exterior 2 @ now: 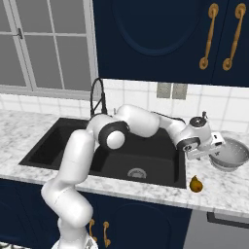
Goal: Put the colander in the sink, put the pear in the colander, and turn on the sink faucet and pour water over the colander.
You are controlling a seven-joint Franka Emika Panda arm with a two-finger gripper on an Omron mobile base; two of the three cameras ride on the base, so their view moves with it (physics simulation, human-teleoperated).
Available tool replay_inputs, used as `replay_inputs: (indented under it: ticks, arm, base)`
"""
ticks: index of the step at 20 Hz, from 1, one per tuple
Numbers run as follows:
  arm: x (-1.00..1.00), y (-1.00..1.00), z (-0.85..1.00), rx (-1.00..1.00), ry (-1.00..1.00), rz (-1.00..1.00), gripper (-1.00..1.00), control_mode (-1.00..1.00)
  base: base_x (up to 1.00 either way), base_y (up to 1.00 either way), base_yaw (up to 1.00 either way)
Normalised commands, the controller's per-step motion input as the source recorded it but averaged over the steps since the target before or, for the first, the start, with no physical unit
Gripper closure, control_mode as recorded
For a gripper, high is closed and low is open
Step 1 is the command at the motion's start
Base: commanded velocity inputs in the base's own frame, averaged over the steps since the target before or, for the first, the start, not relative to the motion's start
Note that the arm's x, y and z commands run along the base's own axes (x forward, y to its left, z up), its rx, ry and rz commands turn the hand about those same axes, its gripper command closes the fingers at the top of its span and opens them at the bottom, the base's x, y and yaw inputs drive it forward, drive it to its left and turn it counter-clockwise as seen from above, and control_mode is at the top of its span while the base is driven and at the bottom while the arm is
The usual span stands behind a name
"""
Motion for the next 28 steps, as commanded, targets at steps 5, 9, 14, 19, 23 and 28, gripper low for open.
replay_inputs:
  ticks: [5,9,14,19,23,28]
  arm:
    - [0.06,0.00,-0.07,0.00,0.08,0.01,-1.00,-1.00]
    - [0.16,0.00,-0.14,0.00,0.10,0.03,-1.00,-1.00]
    - [0.17,0.00,-0.23,0.00,0.07,0.06,-1.00,-1.00]
    - [0.07,0.00,-0.15,0.00,0.04,0.04,1.00,-1.00]
    - [-0.05,0.00,-0.08,0.00,0.00,0.00,1.00,-1.00]
    - [-0.30,0.06,-0.02,0.00,-0.07,0.00,1.00,-1.00]
  base:
    - [0.00,0.00,0.00]
    - [0.00,0.00,0.00]
    - [0.00,0.00,0.00]
    - [0.00,0.00,0.00]
    - [0.00,0.00,0.00]
    - [0.00,0.00,0.00]
